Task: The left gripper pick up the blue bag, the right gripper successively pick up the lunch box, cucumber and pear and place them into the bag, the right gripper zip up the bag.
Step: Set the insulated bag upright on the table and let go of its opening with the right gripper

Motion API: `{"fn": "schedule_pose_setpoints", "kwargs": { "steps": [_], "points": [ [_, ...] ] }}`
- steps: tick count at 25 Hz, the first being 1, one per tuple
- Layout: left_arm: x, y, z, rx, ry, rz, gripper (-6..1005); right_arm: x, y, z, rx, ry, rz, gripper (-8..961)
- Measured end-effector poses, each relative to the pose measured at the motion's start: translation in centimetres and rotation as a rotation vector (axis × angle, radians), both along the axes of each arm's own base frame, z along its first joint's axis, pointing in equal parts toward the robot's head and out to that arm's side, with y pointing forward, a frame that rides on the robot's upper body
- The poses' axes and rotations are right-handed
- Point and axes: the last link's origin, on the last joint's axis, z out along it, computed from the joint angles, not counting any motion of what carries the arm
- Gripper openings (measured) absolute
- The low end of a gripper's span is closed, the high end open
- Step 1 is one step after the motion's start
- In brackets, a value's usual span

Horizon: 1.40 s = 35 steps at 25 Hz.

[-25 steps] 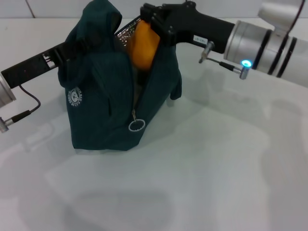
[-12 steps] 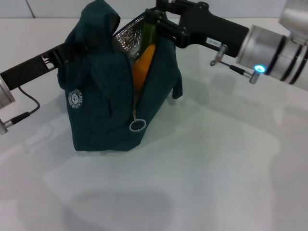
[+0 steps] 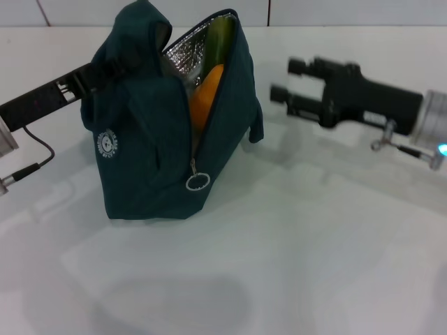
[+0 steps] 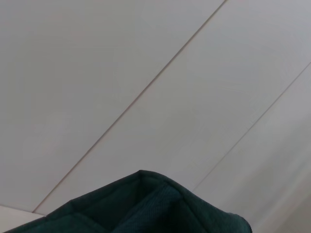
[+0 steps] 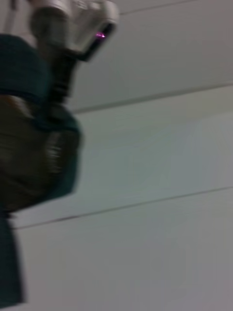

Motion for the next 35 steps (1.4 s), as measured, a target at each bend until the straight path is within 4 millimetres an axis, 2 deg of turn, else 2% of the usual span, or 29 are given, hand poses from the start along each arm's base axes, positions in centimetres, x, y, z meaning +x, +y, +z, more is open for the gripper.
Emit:
{"fn": "schedule_pose_setpoints", "kwargs": {
  "steps": [3,8,11,26,35],
  "points": [
    [0.1,0.0,-0.1,-0.002,-0.002,-0.003,39,1.0,-0.7,-0.5,-0.048,-0.052,-0.016,641],
    [0.3,0.2,-0.2,-0.005,-0.003,-0.010,37,1.2,-0.7,-1.8,-0.079,-0.123,-0.024,633],
    [0.4,0.2,-0.2,-0.006,-0.003,-0.012,37,1.2,-0.6,-1.9,-0.079,-0.130,-0.024,625],
    [0.5,0.3,-0.2,-0.002,-0.013,-0.011,38,-0.8,1.2,-2.5,-0.067,-0.174,0.004,587],
    [0.5,0.3,-0.2,-0.001,-0.014,-0.011,38,-1.6,1.0,-2.8,-0.079,-0.186,0.060,565]
  ]
}}
